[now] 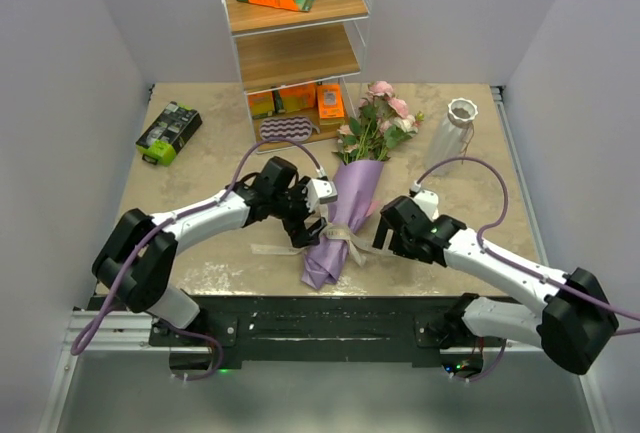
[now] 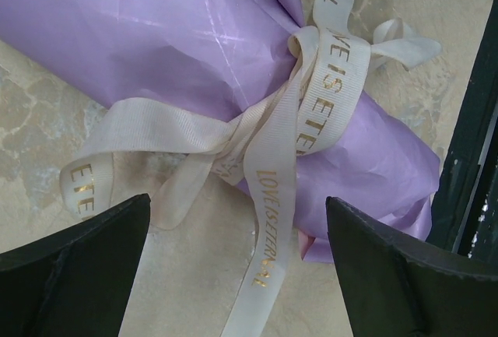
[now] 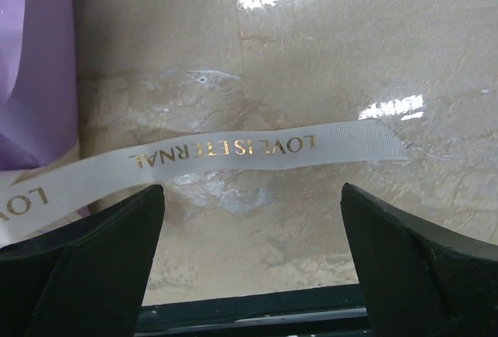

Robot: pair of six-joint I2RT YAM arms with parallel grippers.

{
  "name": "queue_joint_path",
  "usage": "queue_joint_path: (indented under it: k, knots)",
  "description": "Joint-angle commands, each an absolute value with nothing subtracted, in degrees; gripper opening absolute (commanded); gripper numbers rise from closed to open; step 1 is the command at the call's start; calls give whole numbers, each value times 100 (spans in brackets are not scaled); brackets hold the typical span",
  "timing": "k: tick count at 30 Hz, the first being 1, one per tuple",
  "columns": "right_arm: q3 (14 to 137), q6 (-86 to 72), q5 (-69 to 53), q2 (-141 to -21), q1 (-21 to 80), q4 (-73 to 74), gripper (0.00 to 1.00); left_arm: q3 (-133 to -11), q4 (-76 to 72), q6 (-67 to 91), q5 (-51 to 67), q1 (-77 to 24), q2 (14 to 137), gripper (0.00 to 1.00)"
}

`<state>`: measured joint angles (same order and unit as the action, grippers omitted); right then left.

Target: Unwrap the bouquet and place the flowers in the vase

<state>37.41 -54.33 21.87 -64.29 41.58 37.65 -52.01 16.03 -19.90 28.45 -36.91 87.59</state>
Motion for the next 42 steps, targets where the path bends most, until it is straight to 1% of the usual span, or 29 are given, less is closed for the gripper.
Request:
queue_joint_path:
  k: [1, 3, 8, 12, 13, 15, 16, 20, 21, 22, 24, 25, 27, 28, 30, 31, 32, 33, 34, 35, 36, 37, 38, 41, 42]
  knots:
    - [3815, -5975, 2575, -6442, 4184, 3666, 98, -5054, 1249, -1907, 2813, -3771, 8754, 99]
    - [3718, -6535, 2593, -6556, 4184, 3517, 98, -4992, 1213, -1933, 2725, -3797, 8745, 99]
    - [3577, -7285, 2268, -6837, 4192, 2900, 98, -4870, 1222, -2039, 2637, -3823, 8649, 94]
    - [3753, -7707, 2145, -7250, 4210, 2822, 98, -4860, 1187, -2144, 2593, -3841, 8701, 84]
    - [3831, -7769, 2153, -7321, 4262, 2830, 98, -4869, 1152, -2153, 2549, -3841, 8736, 78]
    - [3893, -7927, 2188, -7418, 4289, 2856, 98, -4852, 1073, -2162, 2523, -3841, 8745, 74]
    - [3920, -7971, 2197, -7505, 4315, 2839, 98, -4860, 994, -2171, 2496, -3841, 8736, 69]
    - [3876, -8217, 2250, -7646, 4342, 2760, 96, -4922, 984, -2153, 2487, -3850, 8807, 58]
    - [3859, -8331, 2259, -7673, 4342, 2725, 95, -4931, 976, -2171, 2479, -3841, 8824, 53]
    - [3815, -8384, 2276, -7699, 4350, 2664, 95, -4983, 1028, -2180, 2444, -3850, 8885, 44]
    - [3788, -8533, 2276, -7787, 4342, 2602, 94, -5027, 1098, -2214, 2426, -3850, 8947, 33]
    - [3762, -8586, 2268, -7831, 4359, 2549, 93, -5019, 1081, -2241, 2426, -3850, 8965, 25]
    - [3736, -8753, 2233, -7945, 4368, 2496, 91, -4966, 1003, -2294, 2408, -3850, 8912, 18]
    - [3744, -8797, 2206, -7989, 4386, 2453, 90, -4940, 993, -2294, 2400, -3850, 8869, 10]
    - [3788, -8824, 2171, -8111, 4395, 2408, 87, -4939, 967, -2277, 2391, -3850, 8833, 3]
    - [3814, -8833, 2162, -8165, 4412, 2382, 85, -4948, 975, -2285, 2365, -3858, 8824, 0]
    - [3832, -8816, 2171, -8209, 4412, 2382, 73, -4948, 993, -2276, 2356, -3858, 8816, 0]
    - [3849, -8789, 2197, -8244, 4412, 2408, 66, -4966, 1019, -2302, 2329, -3858, 8789, 0]
    - [3832, -8780, 2232, -8244, 4421, 2469, 57, -4966, 1037, -2311, 2303, -3858, 8772, 0]
    - [3771, -8780, 2319, -8166, 4412, 2522, 38, -4957, 1046, -2329, 2294, -3858, 8737, 0]
    - [3718, -8780, 2381, -8104, 4412, 2627, 25, -4922, 1037, -2338, 2259, -3858, 8658, 0]
    - [3648, -8815, 2408, -8051, 4412, 2637, 17, -4913, 1046, -2355, 2259, -3858, 8605, 0]
    - [3500, -8824, 2399, -7999, 4421, 2637, 13, -4904, 1046, -2364, 2241, -3850, 8570, 0]
    - [3340, -8850, 2478, -7963, 4412, 2628, 14, -4878, 1063, -2347, 2232, -3850, 8420, 0]
    - [3305, -8877, 2470, -7998, 4412, 2602, 12, -4878, 1081, -2338, 2250, -3850, 8368, 0]
